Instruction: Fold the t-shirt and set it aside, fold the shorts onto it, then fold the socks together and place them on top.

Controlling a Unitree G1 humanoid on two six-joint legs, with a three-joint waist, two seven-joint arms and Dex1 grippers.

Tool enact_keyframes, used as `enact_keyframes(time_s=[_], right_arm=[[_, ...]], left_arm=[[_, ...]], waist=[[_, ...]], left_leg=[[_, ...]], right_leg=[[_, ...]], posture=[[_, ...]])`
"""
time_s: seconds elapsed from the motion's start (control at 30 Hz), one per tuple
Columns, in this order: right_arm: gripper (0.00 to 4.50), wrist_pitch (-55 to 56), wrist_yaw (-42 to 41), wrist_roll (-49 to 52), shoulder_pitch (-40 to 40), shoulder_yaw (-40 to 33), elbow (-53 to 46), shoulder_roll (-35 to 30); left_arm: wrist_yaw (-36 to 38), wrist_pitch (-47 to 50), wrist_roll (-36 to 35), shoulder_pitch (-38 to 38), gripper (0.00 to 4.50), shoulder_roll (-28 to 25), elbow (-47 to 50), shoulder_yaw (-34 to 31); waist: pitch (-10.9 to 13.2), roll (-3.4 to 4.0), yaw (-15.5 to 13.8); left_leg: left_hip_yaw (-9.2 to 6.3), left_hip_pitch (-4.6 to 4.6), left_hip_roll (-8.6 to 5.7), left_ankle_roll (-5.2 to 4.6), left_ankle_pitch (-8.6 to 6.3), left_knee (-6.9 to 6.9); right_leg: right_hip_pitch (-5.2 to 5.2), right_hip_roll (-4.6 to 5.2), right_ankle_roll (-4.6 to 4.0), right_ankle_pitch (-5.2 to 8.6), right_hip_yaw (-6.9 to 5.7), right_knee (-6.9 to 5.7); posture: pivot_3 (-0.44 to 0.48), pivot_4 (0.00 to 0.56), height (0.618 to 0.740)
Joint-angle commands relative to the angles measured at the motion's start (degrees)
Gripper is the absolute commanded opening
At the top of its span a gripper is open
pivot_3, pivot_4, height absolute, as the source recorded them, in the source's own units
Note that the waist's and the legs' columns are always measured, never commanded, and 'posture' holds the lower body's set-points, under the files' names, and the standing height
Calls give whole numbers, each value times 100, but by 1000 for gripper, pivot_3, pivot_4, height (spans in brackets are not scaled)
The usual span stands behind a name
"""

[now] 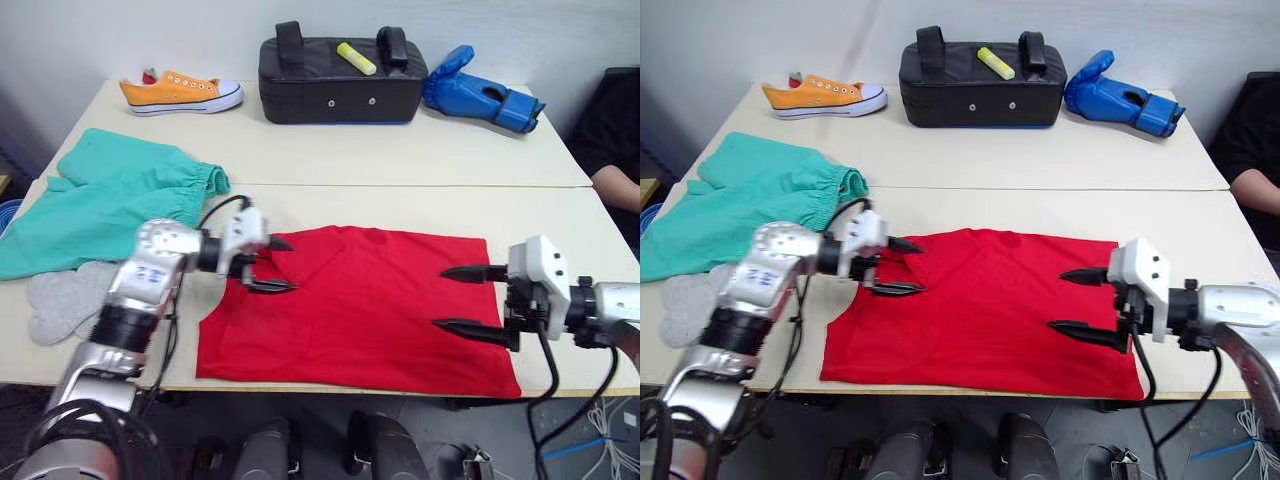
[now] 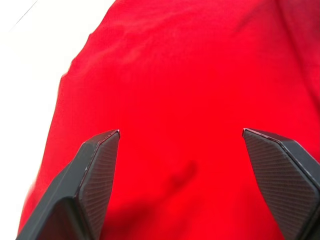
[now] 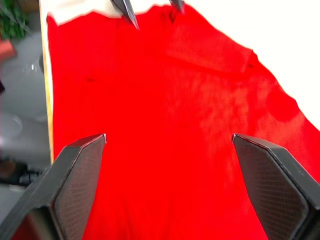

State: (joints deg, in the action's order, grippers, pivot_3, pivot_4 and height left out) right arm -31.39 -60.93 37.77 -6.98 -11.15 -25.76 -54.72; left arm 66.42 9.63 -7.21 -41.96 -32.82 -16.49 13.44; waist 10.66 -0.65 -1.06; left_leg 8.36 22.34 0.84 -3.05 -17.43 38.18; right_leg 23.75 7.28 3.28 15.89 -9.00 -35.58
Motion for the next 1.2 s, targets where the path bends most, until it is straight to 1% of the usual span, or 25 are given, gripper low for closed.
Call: enact_keyframes(time_s=[0.03, 0.13, 0.23, 0.43, 0.47, 0.5, 0.7, 0.77, 1.1, 1.2], right_arm=[[4085, -106, 246, 58, -249, 198, -284, 180], [4085, -139, 366, 10, -340, 323, -322, 281], [4085, -141, 463, -22, -401, 411, -337, 358], [4085, -61, 548, -156, -437, 482, -247, 443], [4085, -52, 564, -178, -441, 488, -227, 454], [4085, -52, 579, -195, -450, 496, -210, 468], [4085, -14, 560, -306, -414, 549, -200, 500], [4085, -21, 550, -316, -403, 536, -203, 501], [4085, -19, 561, -329, -368, 493, -196, 518], [4085, -36, 589, -324, -365, 478, -193, 535]], left_arm=[[-163, -368, 367, -141, 4110, 103, -55, 179], [-94, -364, 445, -162, 4110, 137, 26, 255], [9, -481, 635, -189, 4110, 20, 111, 379], [-16, -333, 798, -168, 4110, -67, 198, 354], [4, -280, 801, -165, 3715, -69, 205, 356], [13, -250, 805, -166, 3487, -66, 204, 356], [41, -305, 981, -150, 1452, -54, 72, 455], [11, -356, 1026, -136, 841, -63, -7, 446], [55, -580, 1061, -80, 841, -108, -200, 418], [112, -730, 1028, -63, 1456, -140, -263, 388]], waist=[[2, -3, 13], [8, -14, -7], [9, -15, -27], [9, -15, -34], [9, -15, -33], [9, -15, -32], [9, -15, -31], [10, -16, -31], [10, -16, -29], [10, -17, -29]], left_leg=[[0, -1, 1, -1, 1, 0], [-6, -4, 3, -1, 2, 2], [-12, -6, 2, -2, 1, 6], [-17, -6, 2, -4, 3, 7], [-17, -5, 2, -5, 3, 7], [-17, -5, 2, -5, 3, 7], [-15, -3, 1, -7, 3, 9], [-15, -4, 1, -8, 3, 11], [-17, -4, 1, -8, 4, 9], [-17, -4, 1, -9, 3, 10]], right_leg=[[0, 0, 0, 0, 0, 1], [0, 4, -1, 1, 0, 9], [0, 14, -1, 0, -1, 2], [-1, 18, -3, -3, -2, -1], [-1, 18, -3, -3, -3, -1], [-2, 18, -3, -3, -3, 1], [-2, 16, -3, -3, -6, 1], [-3, 17, -3, -4, -6, 0], [-2, 18, -3, -3, -6, -2], [-3, 18, -3, -4, -6, -1]], posture=[[0, 150, 740], [0, 150, 740], [0, 150, 740], [0, 150, 740], [0, 150, 740], [0, 150, 740], [0, 150, 740], [0, 150, 740], [0, 150, 740], [0, 150, 740]])
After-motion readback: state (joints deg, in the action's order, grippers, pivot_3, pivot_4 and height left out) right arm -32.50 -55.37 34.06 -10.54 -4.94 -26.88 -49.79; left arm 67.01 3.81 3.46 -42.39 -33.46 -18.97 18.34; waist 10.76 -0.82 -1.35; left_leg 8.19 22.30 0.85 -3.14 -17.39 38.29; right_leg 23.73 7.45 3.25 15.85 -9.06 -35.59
